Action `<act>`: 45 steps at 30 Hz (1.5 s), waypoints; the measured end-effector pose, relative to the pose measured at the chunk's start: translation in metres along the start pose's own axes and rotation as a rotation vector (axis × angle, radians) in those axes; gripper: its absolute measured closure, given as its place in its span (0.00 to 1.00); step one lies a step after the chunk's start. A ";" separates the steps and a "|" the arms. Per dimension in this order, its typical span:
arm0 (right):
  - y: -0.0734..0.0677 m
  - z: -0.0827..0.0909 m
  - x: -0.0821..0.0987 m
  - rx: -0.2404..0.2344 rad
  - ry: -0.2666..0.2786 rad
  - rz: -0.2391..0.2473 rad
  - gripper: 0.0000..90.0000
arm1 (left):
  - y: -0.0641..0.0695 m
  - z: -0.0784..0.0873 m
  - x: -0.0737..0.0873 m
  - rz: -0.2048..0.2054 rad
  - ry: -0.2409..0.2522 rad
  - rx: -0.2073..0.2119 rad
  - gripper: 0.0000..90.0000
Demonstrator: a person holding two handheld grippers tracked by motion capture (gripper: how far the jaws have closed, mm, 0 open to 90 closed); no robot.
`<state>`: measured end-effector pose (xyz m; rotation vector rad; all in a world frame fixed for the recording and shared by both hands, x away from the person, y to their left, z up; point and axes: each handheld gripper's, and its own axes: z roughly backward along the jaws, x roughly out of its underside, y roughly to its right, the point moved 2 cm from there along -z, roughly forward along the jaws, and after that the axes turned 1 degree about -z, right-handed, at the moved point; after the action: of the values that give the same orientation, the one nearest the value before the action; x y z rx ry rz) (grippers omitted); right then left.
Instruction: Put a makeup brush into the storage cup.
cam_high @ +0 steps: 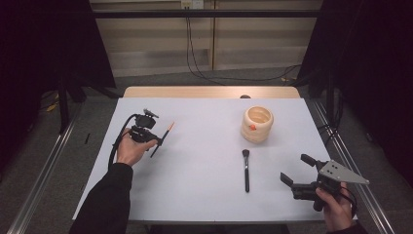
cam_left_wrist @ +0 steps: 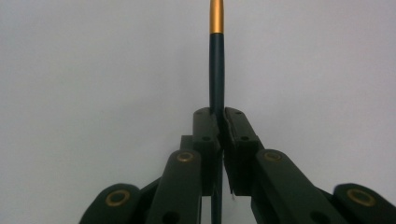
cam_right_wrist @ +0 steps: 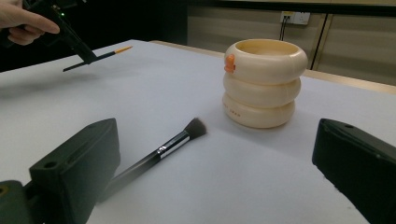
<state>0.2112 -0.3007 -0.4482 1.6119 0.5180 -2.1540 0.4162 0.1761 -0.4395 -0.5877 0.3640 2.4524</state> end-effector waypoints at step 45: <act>0.000 -0.001 0.000 0.005 0.007 -0.007 0.00 | 0.024 0.043 0.031 -0.023 0.482 0.079 0.94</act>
<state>0.2115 -0.3001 -0.4485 1.6234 0.5210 -2.1573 0.3651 0.1888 -0.4141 -1.1417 0.6349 2.2411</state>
